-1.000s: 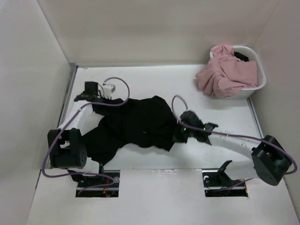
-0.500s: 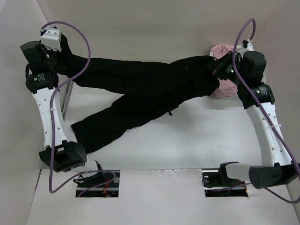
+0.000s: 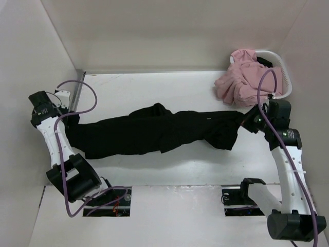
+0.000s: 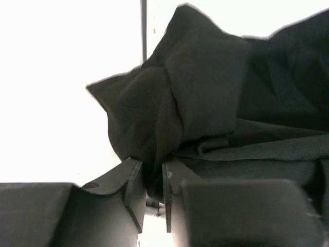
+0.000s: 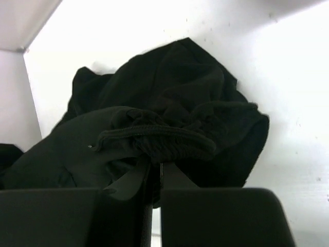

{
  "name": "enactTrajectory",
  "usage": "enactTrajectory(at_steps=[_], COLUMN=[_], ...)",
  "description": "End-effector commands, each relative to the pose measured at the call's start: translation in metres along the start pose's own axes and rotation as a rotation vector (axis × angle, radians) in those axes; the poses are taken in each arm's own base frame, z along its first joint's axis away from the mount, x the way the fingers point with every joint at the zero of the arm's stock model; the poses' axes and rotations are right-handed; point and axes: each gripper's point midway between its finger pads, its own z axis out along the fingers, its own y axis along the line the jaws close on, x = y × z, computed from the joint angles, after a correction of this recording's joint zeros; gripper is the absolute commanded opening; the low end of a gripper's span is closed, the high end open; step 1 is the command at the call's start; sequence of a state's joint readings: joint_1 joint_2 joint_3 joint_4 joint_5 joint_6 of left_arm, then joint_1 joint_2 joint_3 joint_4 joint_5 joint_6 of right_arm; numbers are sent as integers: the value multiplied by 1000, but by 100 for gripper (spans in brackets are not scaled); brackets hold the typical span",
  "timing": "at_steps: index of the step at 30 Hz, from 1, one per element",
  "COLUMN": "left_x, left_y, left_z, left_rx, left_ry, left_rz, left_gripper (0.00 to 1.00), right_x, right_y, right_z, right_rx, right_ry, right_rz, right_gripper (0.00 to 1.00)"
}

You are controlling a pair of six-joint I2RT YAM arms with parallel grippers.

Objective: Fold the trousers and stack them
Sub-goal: Flatten the trousers out

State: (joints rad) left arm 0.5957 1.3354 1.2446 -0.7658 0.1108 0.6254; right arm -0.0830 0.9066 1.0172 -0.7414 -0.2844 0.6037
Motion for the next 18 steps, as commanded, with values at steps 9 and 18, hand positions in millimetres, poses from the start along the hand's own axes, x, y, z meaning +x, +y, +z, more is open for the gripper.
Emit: enactTrajectory(at_steps=[9, 18], left_x=[68, 165], left_y=[-17, -11], left_z=[20, 20], left_rx=[42, 36], left_ry=[185, 372], left_rz=[139, 64], left_gripper=[65, 66], right_x=[37, 100], right_y=[-73, -104], right_z=[-4, 5], right_rx=[195, 289], right_ry=[-56, -35], right_rz=[103, 361], right_gripper=[100, 100])
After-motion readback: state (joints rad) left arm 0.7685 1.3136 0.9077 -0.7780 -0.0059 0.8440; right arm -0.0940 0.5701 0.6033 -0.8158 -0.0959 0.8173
